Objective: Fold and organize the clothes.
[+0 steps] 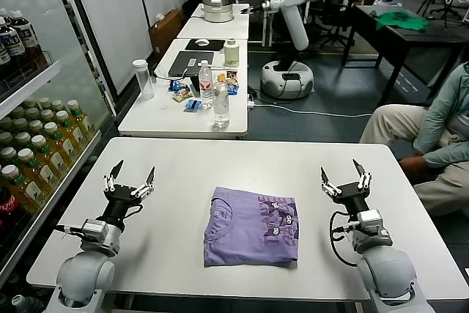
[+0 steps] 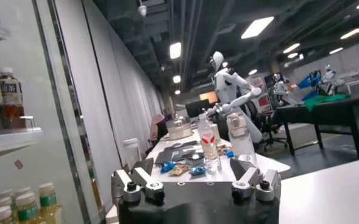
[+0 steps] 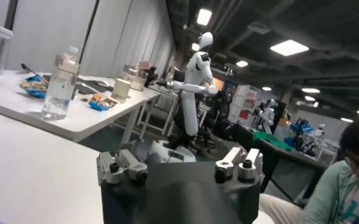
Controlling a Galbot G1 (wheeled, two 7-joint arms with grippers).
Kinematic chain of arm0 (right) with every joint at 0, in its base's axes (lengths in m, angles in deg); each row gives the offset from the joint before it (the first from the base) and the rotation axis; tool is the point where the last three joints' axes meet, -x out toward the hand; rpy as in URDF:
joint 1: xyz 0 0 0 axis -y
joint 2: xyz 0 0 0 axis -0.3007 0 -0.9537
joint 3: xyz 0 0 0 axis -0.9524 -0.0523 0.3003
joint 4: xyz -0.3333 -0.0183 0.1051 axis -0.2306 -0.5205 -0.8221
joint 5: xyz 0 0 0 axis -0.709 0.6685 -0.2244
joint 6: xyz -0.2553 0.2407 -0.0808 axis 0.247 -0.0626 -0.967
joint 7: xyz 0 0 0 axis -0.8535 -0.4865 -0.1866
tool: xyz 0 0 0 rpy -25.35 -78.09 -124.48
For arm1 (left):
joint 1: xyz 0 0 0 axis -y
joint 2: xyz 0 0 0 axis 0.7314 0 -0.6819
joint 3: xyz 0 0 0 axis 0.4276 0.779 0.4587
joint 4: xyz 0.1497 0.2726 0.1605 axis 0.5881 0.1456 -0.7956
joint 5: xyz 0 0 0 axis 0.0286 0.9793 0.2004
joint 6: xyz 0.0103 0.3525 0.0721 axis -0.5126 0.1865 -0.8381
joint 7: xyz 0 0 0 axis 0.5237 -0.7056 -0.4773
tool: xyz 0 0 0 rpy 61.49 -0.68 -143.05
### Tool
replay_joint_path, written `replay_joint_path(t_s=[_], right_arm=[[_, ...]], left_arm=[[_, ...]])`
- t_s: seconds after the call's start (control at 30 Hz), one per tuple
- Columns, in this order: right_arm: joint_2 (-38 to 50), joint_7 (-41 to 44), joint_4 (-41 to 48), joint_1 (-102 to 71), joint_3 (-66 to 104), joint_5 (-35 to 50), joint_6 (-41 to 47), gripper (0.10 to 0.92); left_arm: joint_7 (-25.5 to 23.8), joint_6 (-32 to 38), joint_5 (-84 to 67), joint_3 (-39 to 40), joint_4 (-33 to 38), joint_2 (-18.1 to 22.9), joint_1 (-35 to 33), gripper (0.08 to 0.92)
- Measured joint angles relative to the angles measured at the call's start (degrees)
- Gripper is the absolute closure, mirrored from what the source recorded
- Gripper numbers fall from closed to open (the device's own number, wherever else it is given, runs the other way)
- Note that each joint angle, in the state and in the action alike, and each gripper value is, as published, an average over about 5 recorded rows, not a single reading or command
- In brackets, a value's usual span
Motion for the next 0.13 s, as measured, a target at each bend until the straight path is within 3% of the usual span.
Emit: replay_joint_path(t_s=[0.13], right_arm=[[0.2,-0.1,0.5,0.5,-0.2,-0.1,-0.1,0.203]], left_arm=[[0.3,0.0,0.1,0.2,-0.6,0.0,0.7,0.177]])
